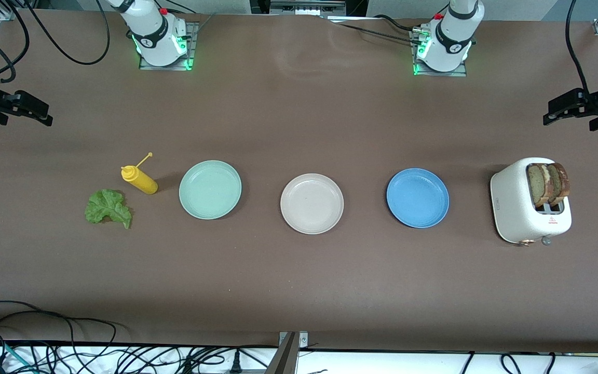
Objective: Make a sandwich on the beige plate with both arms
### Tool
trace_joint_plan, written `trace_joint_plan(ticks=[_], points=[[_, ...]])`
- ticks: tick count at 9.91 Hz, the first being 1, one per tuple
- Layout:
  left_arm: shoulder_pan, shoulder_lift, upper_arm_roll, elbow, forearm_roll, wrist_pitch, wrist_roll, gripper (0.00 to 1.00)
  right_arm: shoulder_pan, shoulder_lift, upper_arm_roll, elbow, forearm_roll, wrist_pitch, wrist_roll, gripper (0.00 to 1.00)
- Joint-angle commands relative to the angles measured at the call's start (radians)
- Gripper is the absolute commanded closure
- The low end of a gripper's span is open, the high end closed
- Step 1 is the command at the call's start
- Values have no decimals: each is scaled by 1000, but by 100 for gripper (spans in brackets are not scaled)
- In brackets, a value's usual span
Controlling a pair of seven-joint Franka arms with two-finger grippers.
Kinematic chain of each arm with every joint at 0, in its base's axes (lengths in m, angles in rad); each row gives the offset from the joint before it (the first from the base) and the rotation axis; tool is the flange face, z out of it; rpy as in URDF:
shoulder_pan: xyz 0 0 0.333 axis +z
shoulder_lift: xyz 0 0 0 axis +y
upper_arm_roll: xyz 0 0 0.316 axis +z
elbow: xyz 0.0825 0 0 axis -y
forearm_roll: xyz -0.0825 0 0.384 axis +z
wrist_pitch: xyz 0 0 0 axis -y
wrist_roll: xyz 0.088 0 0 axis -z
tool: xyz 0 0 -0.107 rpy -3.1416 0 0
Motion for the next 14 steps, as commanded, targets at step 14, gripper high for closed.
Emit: trace_joint_plan(ticks=[14], points=[[-3,-2,-14,17,-1,48,11,0,-9,-18,9,-6,-13,-9,2,0]])
